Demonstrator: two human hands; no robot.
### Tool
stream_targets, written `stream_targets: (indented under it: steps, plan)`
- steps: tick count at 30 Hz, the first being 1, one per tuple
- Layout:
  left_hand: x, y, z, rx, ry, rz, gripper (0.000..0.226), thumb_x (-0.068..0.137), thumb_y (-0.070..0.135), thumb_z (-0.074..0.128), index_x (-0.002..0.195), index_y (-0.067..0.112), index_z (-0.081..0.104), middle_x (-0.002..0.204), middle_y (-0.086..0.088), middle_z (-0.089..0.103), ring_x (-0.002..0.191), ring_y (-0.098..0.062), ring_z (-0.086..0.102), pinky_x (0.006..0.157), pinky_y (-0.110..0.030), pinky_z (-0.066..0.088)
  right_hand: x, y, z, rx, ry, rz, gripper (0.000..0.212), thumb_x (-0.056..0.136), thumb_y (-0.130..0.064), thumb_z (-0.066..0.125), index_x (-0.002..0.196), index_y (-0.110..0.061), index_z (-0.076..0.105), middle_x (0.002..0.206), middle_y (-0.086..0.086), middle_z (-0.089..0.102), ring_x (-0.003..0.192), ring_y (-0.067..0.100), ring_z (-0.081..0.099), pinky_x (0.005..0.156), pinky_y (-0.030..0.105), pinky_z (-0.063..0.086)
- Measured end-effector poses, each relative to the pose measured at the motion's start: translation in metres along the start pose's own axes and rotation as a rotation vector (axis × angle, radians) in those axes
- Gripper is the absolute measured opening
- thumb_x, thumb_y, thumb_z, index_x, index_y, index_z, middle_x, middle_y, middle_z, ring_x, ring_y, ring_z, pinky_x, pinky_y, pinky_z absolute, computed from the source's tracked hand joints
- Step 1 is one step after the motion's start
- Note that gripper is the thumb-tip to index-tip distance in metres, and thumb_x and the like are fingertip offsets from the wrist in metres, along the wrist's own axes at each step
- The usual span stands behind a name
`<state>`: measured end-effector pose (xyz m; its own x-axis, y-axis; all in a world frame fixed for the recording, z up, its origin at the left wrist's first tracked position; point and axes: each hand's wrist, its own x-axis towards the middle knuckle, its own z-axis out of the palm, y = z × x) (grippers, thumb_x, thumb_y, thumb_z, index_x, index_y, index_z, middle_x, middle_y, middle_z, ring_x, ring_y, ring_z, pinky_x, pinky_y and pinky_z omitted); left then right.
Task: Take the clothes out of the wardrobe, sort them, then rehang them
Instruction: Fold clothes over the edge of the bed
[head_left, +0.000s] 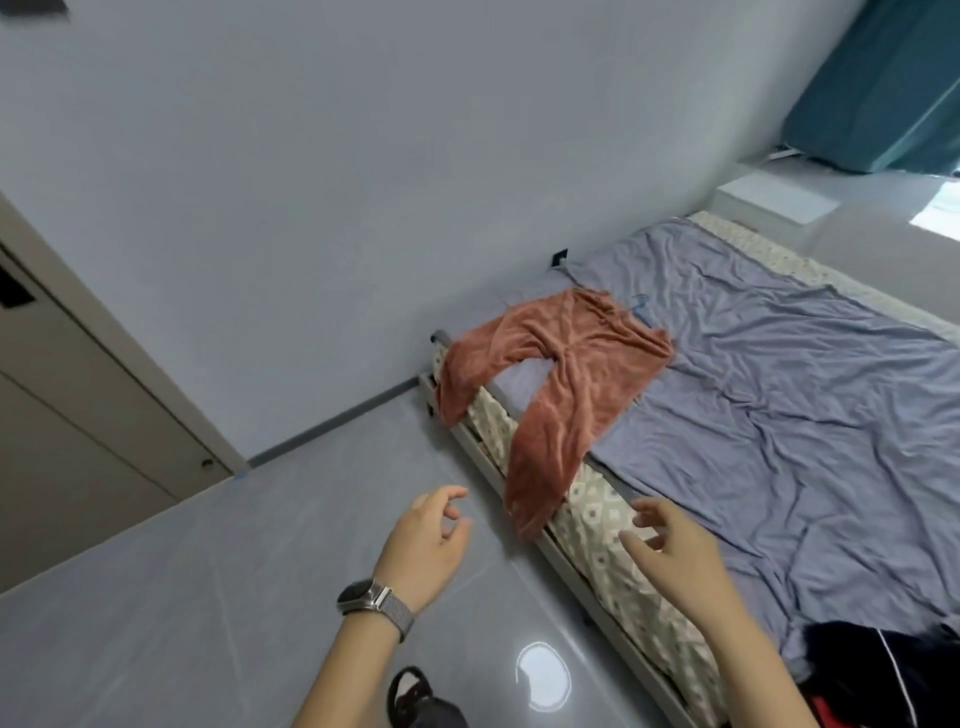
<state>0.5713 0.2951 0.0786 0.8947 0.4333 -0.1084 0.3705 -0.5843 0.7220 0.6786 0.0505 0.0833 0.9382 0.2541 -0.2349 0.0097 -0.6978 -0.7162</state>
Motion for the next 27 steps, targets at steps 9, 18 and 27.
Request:
stream_targets:
  steps: [9, 18, 27]
  plan:
    - [0.199, -0.015, -0.036, 0.044, -0.092, 0.123, 0.030, 0.090, 0.020, 0.054, 0.120, 0.022, 0.055, 0.096, 0.007, 0.052, 0.072, 0.001, 0.052, 0.074, -0.016, 0.042, 0.146, -0.044, 0.037, 0.044, 0.082, 0.128, 0.032, 0.086, -0.016, 0.065, 0.117, -0.015, 0.057, 0.107, 0.000, 0.062, 0.088, 0.014, 0.062, 0.067, 0.018, 0.042]
    - [0.378, 0.013, -0.027, 0.100, -0.285, 0.236, 0.031, 0.091, 0.026, 0.052, 0.122, 0.025, 0.052, 0.096, 0.012, 0.050, 0.075, 0.000, 0.053, 0.075, -0.018, 0.047, 0.269, -0.071, 0.031, 0.106, 0.175, 0.296, 0.028, 0.087, -0.017, 0.065, 0.113, -0.020, 0.057, 0.105, -0.002, 0.062, 0.083, 0.011, 0.063, 0.069, 0.026, 0.044]
    - [0.533, 0.030, 0.028, 0.099, -0.356, 0.226, 0.035, 0.090, 0.025, 0.054, 0.125, 0.022, 0.050, 0.104, 0.007, 0.050, 0.075, 0.003, 0.051, 0.072, -0.010, 0.043, 0.429, -0.064, 0.006, 0.055, 0.153, 0.355, 0.022, 0.086, -0.013, 0.065, 0.104, -0.022, 0.055, 0.093, -0.005, 0.060, 0.078, 0.016, 0.063, 0.072, 0.027, 0.044]
